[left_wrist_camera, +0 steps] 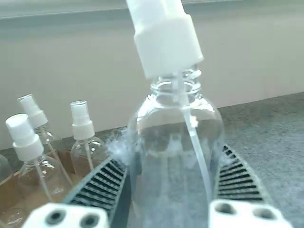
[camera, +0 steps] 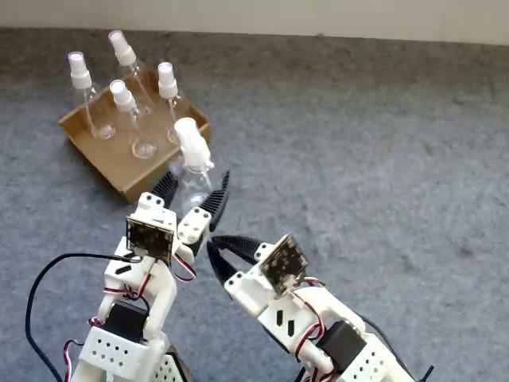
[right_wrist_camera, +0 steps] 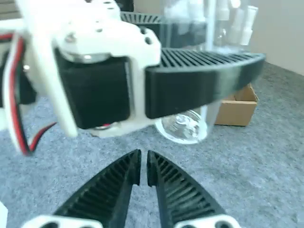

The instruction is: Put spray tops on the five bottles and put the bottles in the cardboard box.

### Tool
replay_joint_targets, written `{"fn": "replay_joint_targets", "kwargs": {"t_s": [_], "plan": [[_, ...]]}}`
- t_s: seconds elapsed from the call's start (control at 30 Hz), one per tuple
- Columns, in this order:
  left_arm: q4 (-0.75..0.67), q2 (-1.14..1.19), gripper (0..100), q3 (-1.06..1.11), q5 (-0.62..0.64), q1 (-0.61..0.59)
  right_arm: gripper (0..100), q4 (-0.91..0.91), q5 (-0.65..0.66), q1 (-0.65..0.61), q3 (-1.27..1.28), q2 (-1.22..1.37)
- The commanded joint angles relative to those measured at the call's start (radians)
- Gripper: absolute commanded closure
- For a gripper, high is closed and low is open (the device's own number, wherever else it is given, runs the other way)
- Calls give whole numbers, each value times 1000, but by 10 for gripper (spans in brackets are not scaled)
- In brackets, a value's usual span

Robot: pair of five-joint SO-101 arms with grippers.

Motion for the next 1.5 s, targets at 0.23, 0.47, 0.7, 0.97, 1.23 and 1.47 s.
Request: {"fn": "replay_joint_targets", "kwargs": {"t_s": [0.23, 0.47, 0.7, 0.97, 1.23, 1.47], "plan": [[-25, -21, 923, 18, 3, 125, 980, -31, 25, -71, 99, -15], [-26, -22, 923, 18, 5, 163, 980, -28, 25, 1, 99, -15], [-25, -22, 923, 18, 5, 174, 980, -27, 25, 38, 99, -15], [63, -136, 923, 12, 5, 174, 980, 7, 25, 38, 99, -15], [133, -142, 923, 10, 5, 229, 980, 8, 25, 65, 99, -15], [189, -142, 923, 7, 3, 229, 980, 5, 25, 168, 99, -15]]}}
